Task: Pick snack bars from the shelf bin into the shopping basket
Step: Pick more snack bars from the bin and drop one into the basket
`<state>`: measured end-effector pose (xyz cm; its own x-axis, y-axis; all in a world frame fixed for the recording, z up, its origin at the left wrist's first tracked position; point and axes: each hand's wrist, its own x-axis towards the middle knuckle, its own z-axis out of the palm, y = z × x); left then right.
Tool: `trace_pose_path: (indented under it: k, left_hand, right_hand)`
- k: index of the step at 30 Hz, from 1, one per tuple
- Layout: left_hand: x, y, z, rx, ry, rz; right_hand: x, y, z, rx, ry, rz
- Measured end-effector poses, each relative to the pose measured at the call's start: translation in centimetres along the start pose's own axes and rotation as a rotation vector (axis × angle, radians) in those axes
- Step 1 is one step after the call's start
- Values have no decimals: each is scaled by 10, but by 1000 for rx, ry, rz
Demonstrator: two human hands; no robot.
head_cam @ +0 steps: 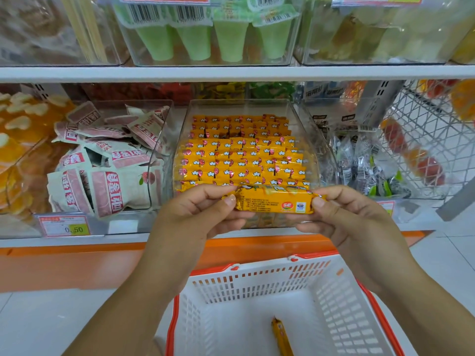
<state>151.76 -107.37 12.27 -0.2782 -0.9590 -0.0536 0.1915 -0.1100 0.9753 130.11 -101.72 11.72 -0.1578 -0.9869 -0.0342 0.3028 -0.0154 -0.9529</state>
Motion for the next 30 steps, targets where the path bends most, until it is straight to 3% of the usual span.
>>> trace_pose_path:
  k: [9, 16, 23, 27, 30]
  left_hand:
    - [1, 4, -3, -18, -57, -25]
    - [0, 1, -1, 172, 21, 45]
    - [-3, -1, 11, 200, 95, 77]
    - [-5, 0, 14, 107, 128, 96]
    - [-8, -1, 14, 174, 164, 123]
  right_hand:
    - [-2, -5, -7, 54, -28, 29]
    - [-2, 2, -7, -208, 45, -56]
    - [-2, 6, -5, -176, 18, -70]
    - [-5, 2, 0, -115, 77, -130]
    - [-6, 3, 3, -164, 105, -172]
